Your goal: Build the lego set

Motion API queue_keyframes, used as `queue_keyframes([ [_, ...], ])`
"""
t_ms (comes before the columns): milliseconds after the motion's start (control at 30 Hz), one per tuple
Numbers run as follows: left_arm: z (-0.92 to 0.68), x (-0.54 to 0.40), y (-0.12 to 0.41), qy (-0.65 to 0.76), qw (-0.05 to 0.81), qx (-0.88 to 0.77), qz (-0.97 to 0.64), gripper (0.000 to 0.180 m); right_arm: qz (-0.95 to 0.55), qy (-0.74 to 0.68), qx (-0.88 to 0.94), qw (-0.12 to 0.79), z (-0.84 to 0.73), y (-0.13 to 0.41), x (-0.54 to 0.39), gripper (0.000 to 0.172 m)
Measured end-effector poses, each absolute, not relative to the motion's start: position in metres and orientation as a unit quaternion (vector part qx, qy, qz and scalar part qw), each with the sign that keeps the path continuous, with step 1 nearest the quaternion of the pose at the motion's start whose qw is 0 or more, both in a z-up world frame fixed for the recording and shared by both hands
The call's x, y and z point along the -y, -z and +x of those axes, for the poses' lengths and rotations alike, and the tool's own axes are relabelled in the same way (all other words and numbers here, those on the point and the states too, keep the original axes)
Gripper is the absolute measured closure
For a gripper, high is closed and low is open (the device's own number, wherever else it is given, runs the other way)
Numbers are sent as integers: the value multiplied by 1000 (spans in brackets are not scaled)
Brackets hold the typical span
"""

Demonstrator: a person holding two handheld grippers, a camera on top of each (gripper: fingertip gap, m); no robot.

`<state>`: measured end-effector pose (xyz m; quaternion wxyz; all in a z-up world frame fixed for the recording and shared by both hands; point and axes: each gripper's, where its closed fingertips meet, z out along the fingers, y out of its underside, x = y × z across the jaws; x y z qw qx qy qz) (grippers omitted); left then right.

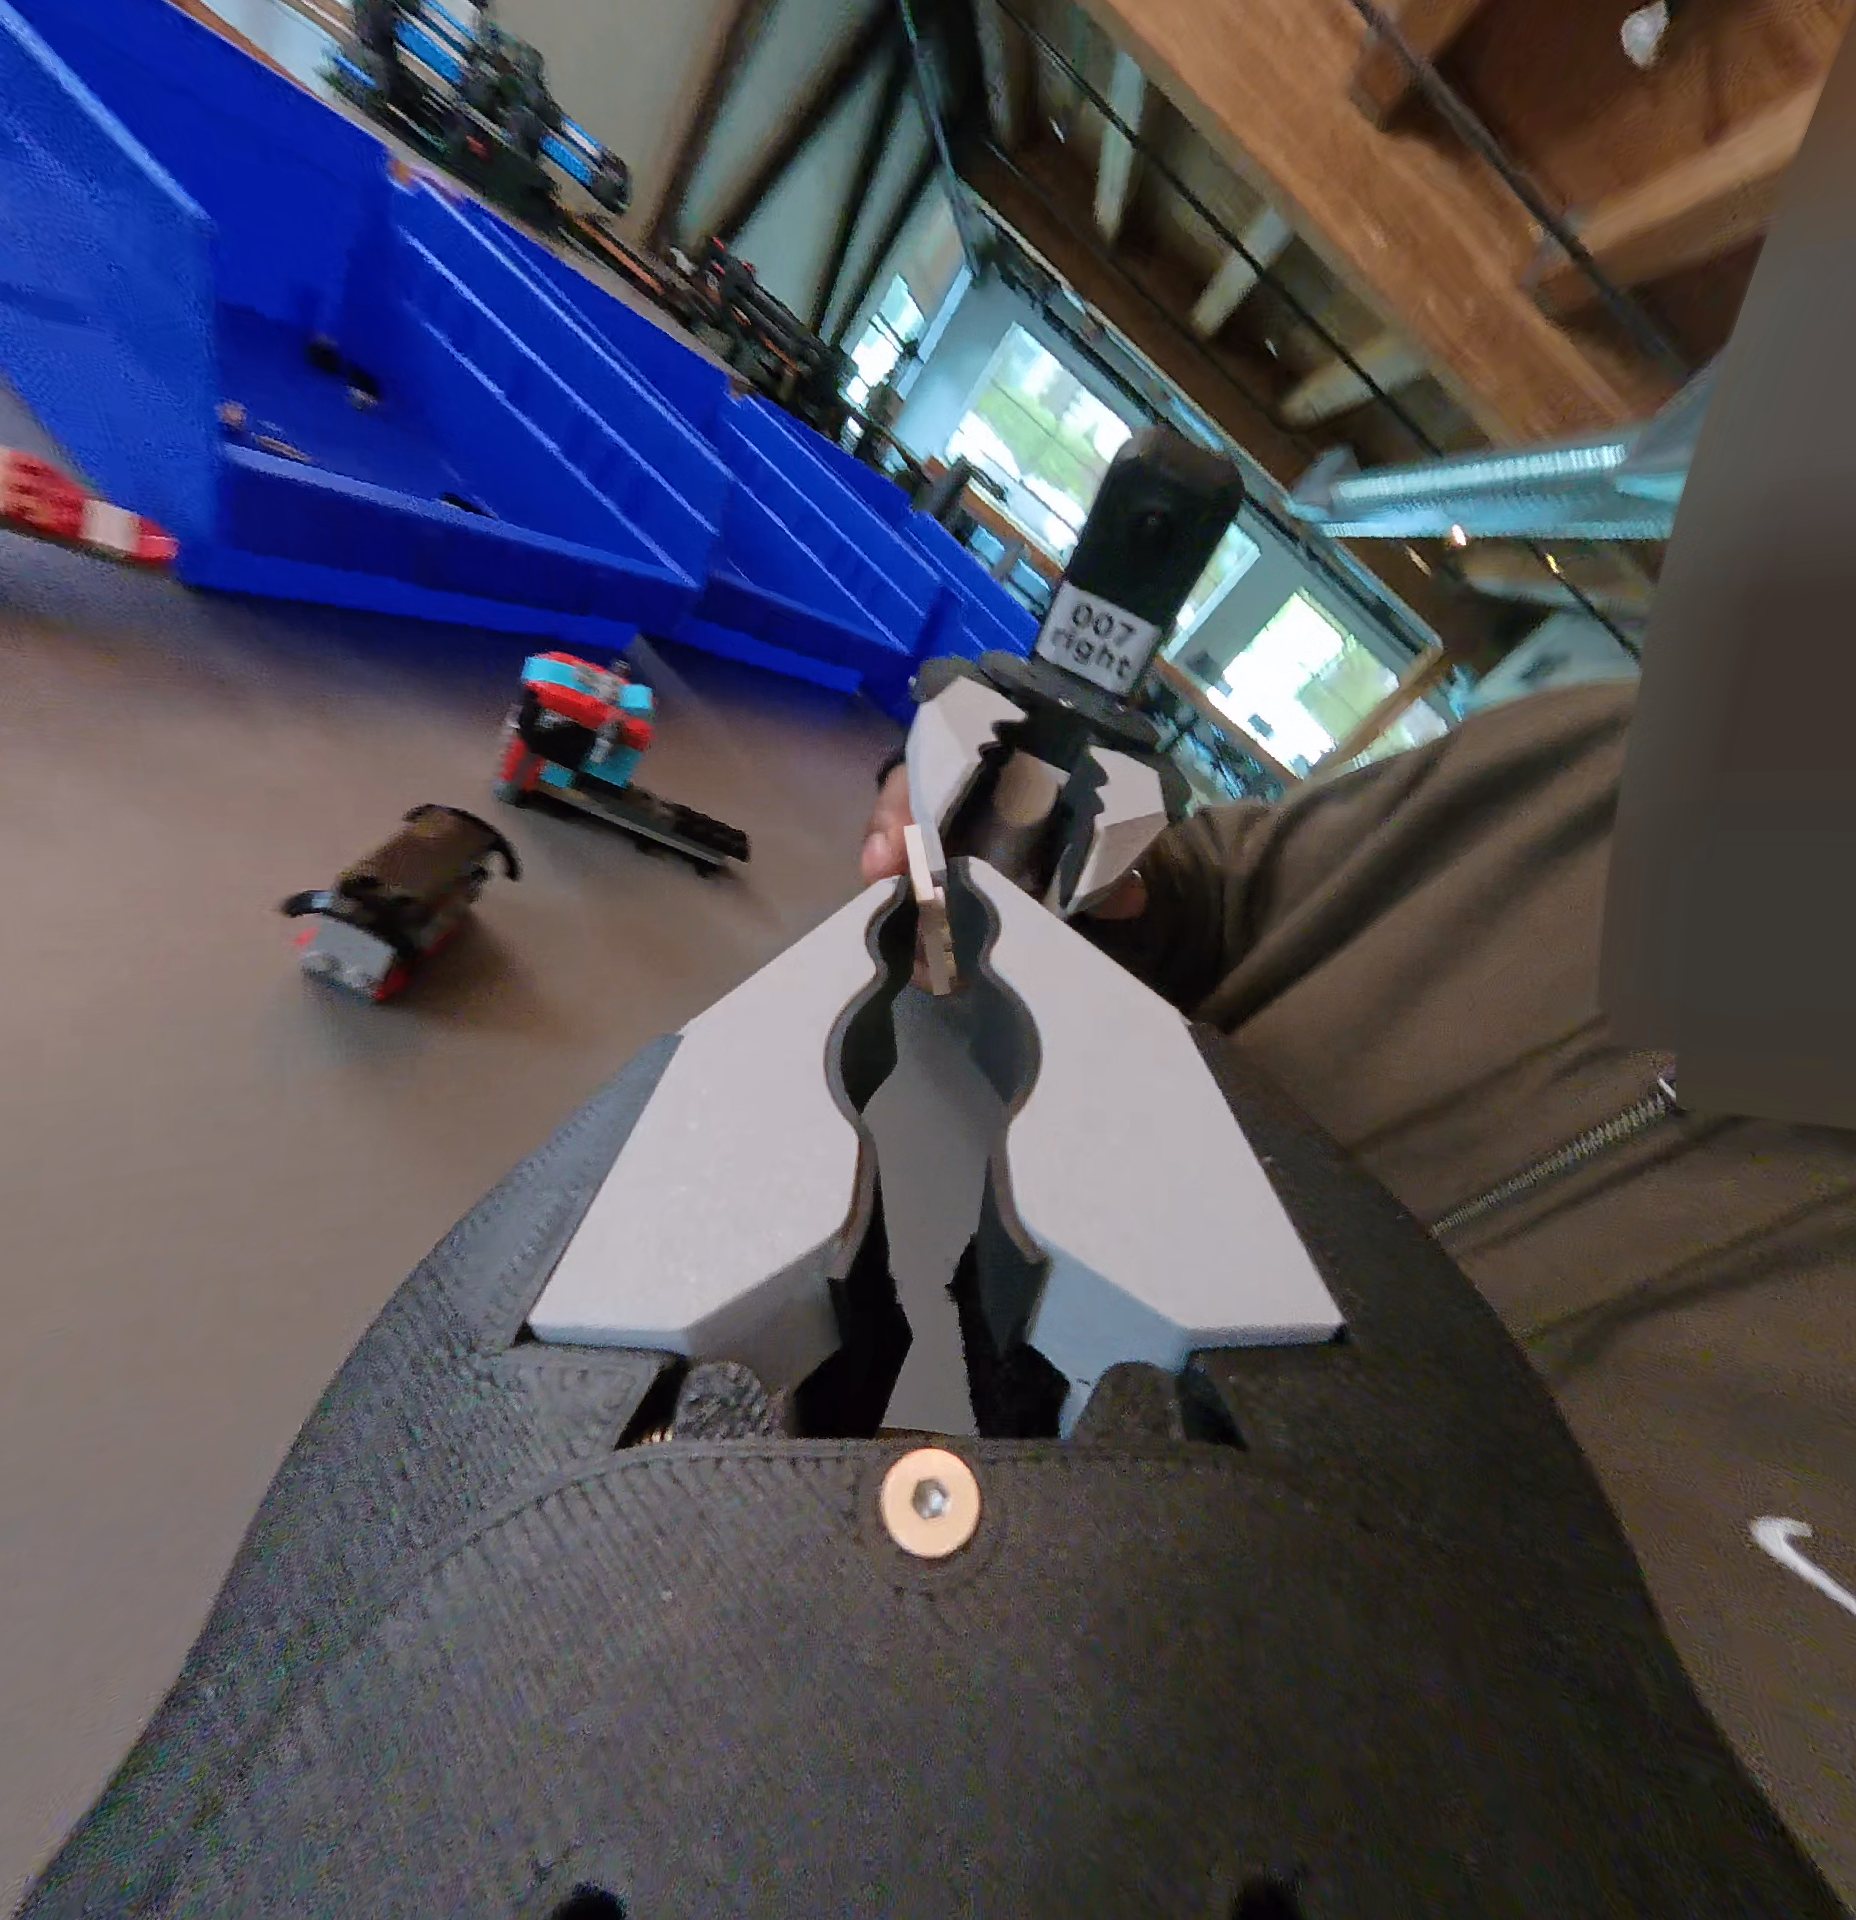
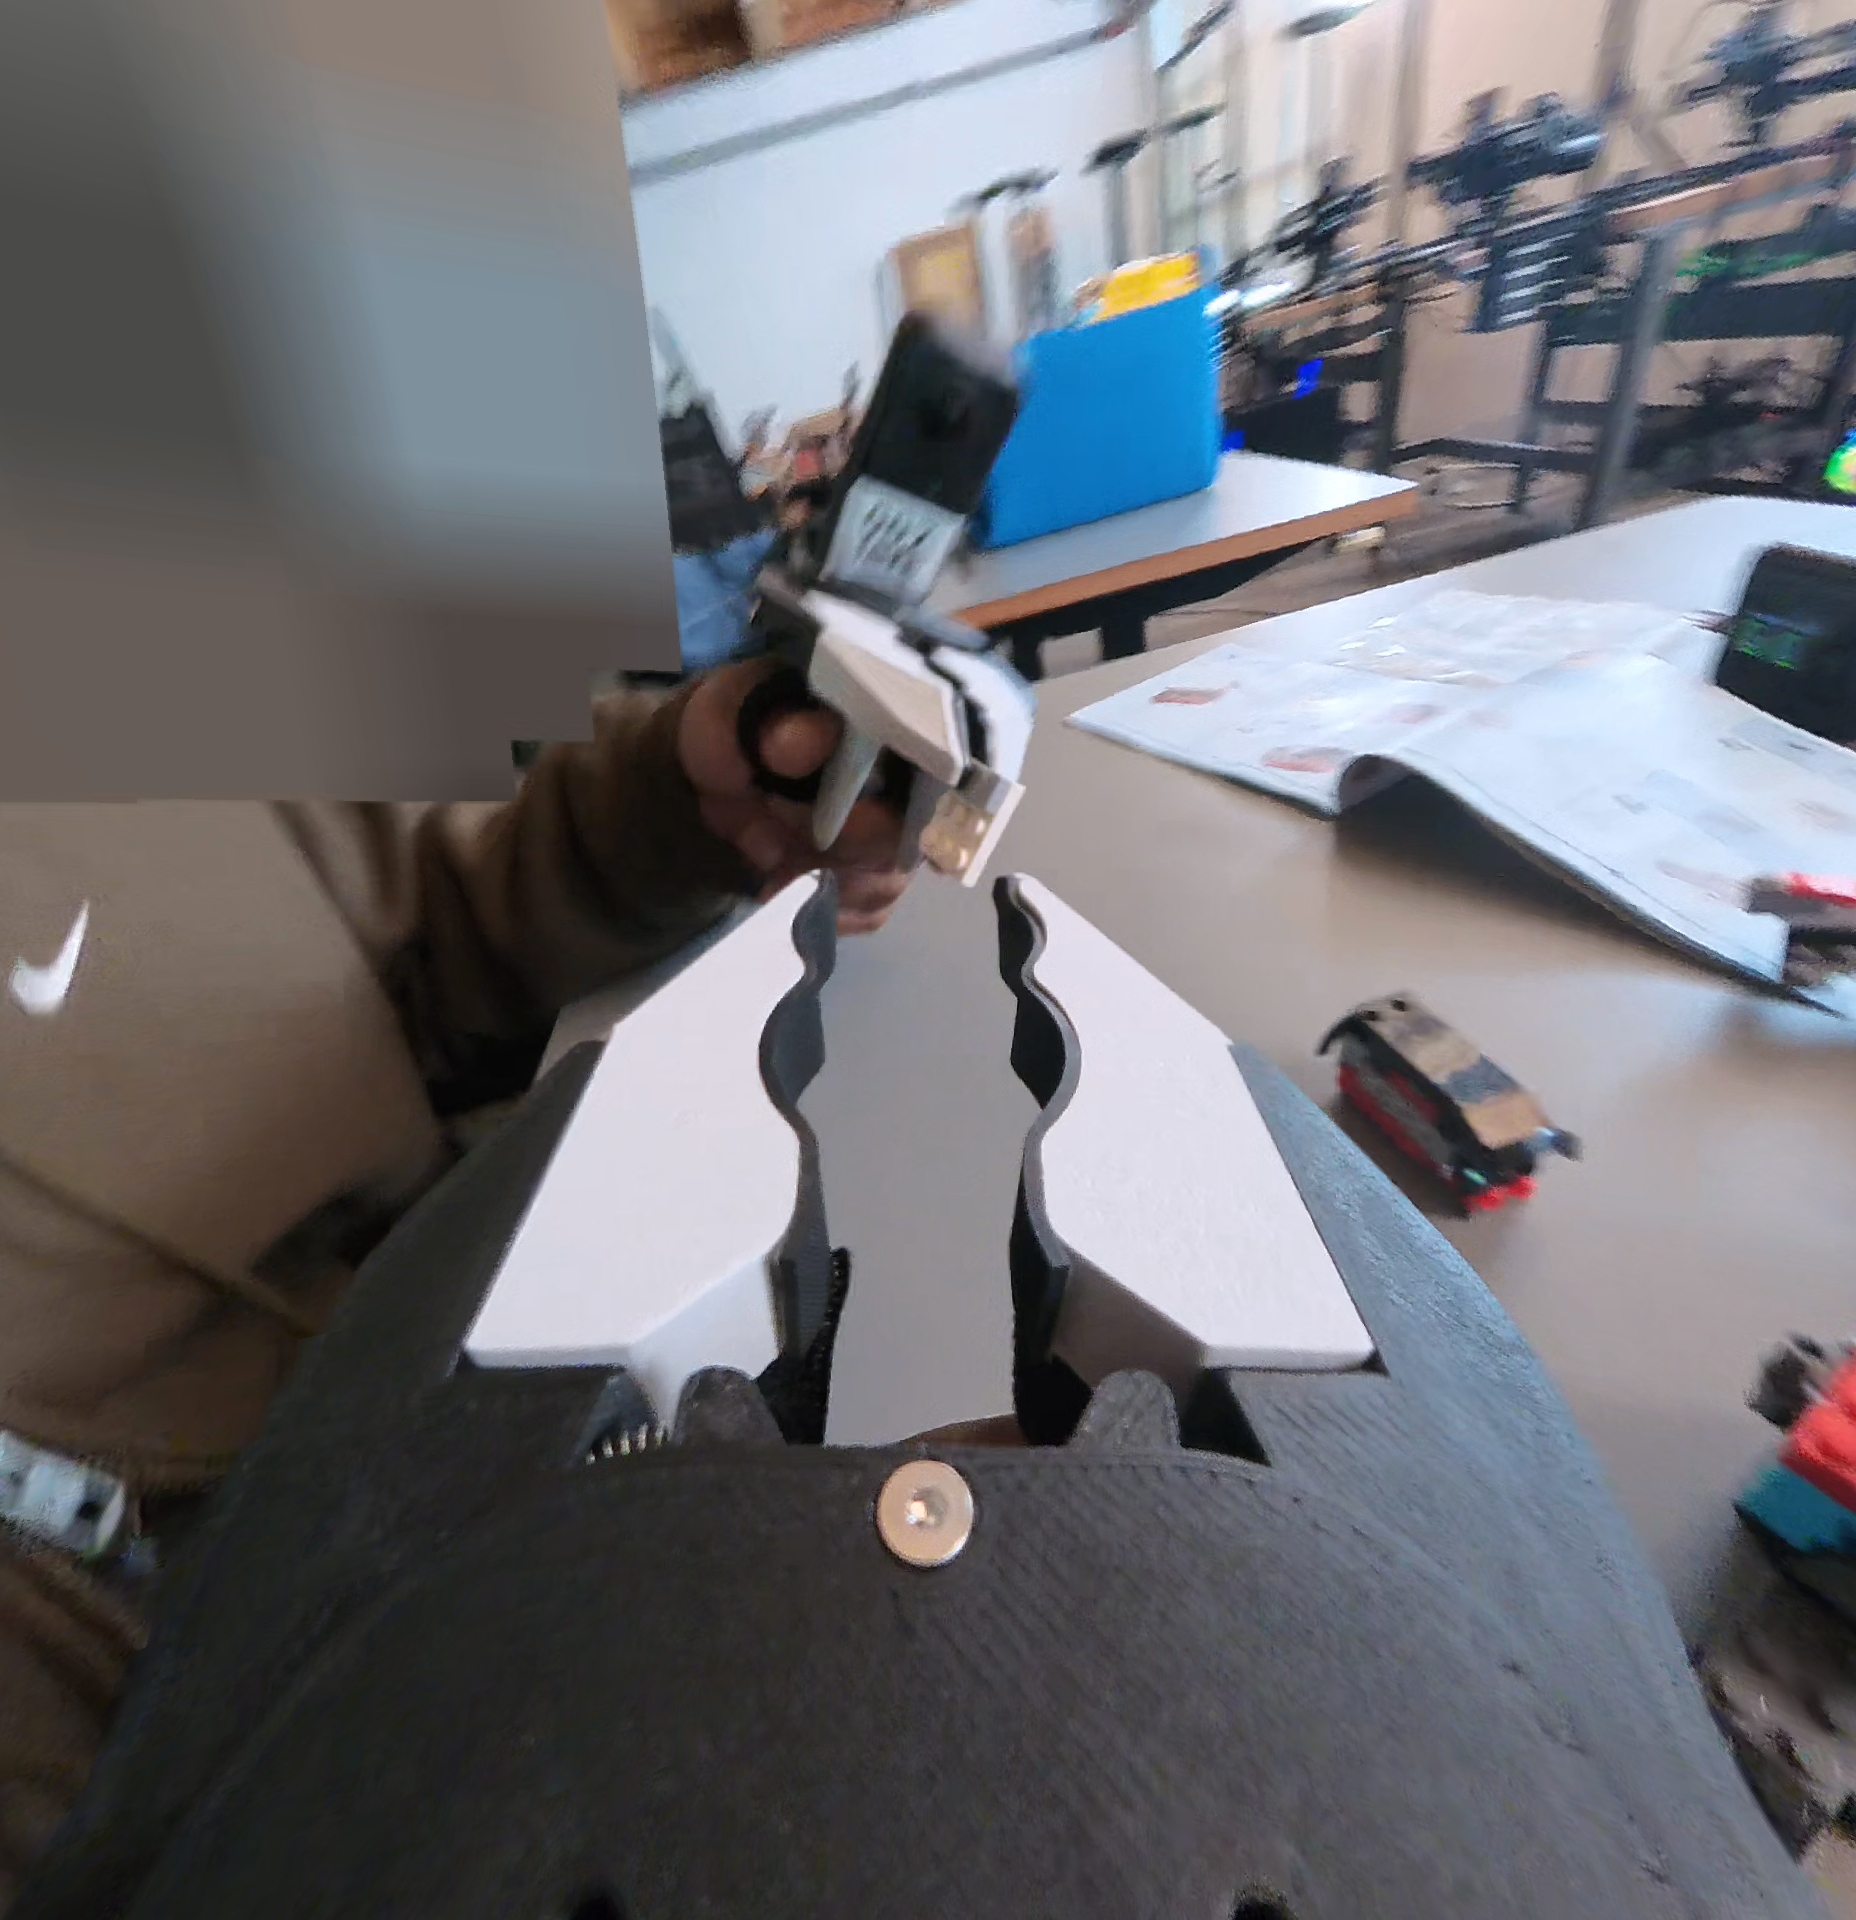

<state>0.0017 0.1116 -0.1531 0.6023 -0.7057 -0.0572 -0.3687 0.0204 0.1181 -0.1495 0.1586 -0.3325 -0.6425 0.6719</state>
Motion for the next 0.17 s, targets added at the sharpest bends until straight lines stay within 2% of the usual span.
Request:
queue_keyframes([
  [67,-12,-111,152,363,614,86,-696,173,-372,-714,575,144,11,134,-135,135],
  [167,-24,-110,147,354,631,105,-682,173,-390,-853,336,89,12,68,-185,132],
])
